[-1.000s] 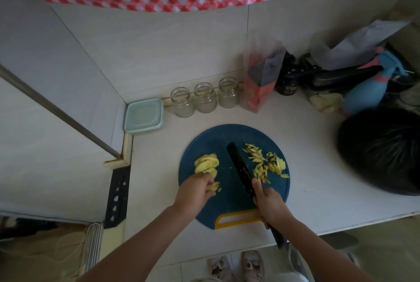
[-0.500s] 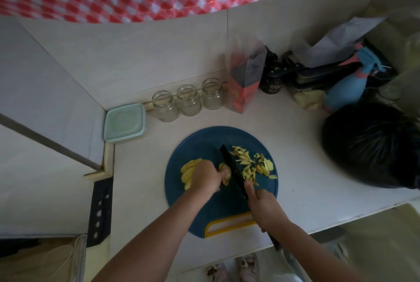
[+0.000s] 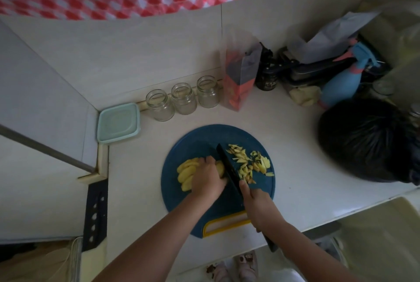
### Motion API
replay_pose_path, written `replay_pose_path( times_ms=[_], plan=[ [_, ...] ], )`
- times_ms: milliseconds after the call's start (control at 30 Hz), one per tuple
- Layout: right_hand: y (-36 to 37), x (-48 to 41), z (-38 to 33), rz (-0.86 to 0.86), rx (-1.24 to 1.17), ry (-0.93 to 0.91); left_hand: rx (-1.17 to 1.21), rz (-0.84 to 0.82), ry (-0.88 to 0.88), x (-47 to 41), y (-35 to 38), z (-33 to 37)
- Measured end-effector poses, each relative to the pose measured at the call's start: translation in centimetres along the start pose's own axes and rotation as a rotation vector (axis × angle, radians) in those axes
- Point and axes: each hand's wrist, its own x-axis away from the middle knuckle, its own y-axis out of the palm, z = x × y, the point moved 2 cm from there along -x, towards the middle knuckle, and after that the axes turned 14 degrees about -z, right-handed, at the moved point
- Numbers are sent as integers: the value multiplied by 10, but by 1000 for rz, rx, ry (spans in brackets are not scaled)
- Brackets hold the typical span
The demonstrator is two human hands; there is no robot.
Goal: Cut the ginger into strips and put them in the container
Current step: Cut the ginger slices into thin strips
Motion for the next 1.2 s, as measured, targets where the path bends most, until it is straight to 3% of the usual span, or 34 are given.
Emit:
replay_pose_path(
  times_ms=[167,267,400,567,1200],
  plan=[
    [-7,1,2,19,56,-47,-98,-9,184,-2,2,-8],
    [-7,-1,3,19,137,-60,-34,-47,275,0,1,-17],
    [-3,-1,6,6,191,-74,48,29,348,6,3,-25],
    [3,4,9,-4,176,-92,-15,132,415,11,5,-28],
    [0,4,18,13,454,-139,-177,224,561,12,12,-34]
  ],
)
